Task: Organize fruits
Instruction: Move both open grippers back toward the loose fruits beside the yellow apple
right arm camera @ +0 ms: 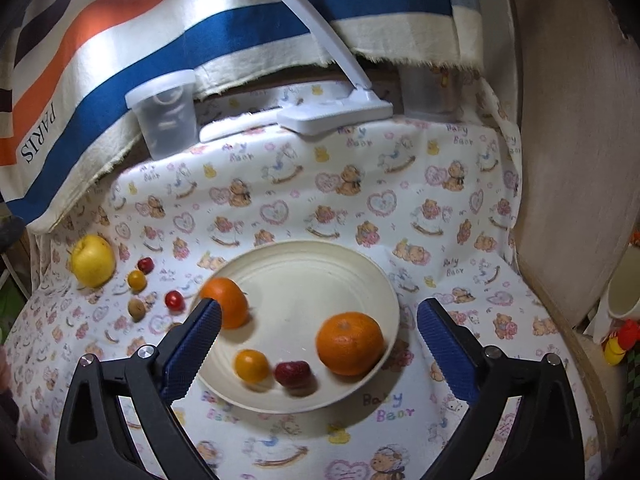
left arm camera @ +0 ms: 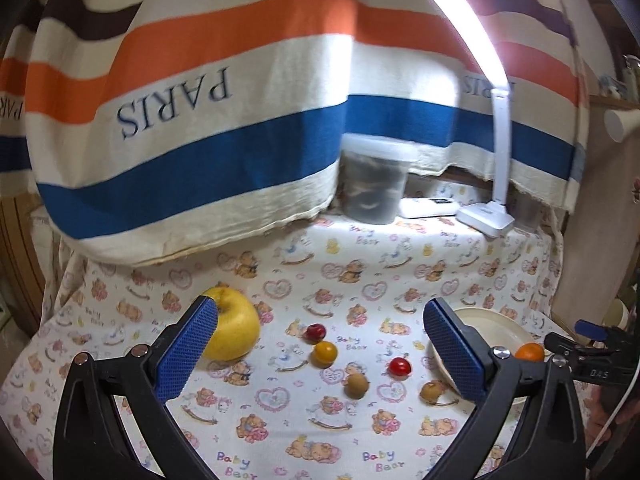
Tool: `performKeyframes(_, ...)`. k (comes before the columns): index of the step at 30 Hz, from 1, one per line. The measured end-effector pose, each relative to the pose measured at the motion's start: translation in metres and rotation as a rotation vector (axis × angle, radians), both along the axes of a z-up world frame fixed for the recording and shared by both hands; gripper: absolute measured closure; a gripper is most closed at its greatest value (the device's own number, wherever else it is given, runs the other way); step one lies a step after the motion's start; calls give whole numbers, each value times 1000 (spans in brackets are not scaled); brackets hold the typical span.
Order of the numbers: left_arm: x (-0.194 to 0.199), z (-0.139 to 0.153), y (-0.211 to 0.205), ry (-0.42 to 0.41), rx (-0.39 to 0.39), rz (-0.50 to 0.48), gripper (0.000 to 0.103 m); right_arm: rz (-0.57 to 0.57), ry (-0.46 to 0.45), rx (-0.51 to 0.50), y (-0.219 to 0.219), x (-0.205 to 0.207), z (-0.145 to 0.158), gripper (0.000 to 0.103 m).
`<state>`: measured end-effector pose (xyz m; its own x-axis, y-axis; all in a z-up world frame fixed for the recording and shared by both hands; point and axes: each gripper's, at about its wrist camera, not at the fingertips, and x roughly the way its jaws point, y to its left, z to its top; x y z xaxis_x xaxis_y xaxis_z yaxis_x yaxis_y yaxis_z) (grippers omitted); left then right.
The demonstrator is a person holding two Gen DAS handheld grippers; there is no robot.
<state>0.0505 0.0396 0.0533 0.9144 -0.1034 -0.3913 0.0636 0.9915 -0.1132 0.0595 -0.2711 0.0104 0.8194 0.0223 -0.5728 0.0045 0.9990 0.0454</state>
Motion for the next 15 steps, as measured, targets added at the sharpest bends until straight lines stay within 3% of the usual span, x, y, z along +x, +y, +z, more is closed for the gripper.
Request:
performKeyframes(6,25,-19,22,123,-58,21,1,100,57,24,38,11,9,4)
performKeyframes(15,31,-20,59,157,-126,97,1,265,173,114,111,44,-1,4)
